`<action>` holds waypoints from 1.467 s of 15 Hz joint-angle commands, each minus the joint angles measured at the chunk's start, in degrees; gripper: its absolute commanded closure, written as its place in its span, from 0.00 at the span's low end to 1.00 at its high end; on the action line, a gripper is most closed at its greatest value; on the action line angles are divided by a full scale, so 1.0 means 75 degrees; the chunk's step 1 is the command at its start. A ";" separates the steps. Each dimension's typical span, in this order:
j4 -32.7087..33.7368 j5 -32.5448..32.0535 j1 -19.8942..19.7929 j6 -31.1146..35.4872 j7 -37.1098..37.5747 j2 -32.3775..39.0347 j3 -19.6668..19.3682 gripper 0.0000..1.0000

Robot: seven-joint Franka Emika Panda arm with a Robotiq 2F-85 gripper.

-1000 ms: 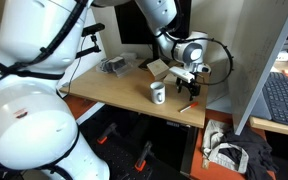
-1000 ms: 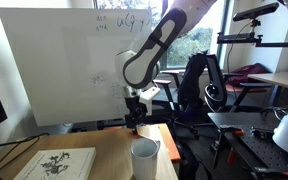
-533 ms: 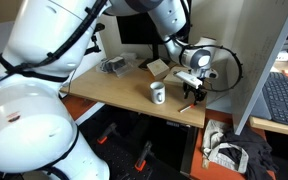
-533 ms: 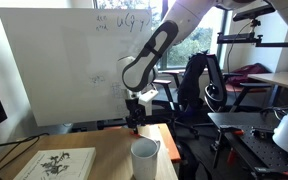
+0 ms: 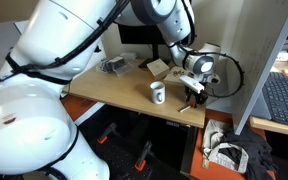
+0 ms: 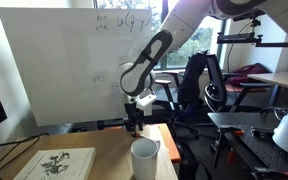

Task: Put the marker in the white mug

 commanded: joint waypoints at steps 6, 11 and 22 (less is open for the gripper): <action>0.0519 0.0059 -0.0040 -0.0318 -0.0233 0.0295 0.0056 1.00; 0.0203 -0.0089 -0.0087 -0.0072 -0.1221 -0.0065 0.0326 0.96; -0.1129 0.0180 -0.0574 -0.0001 -0.5685 -0.2082 0.1603 0.96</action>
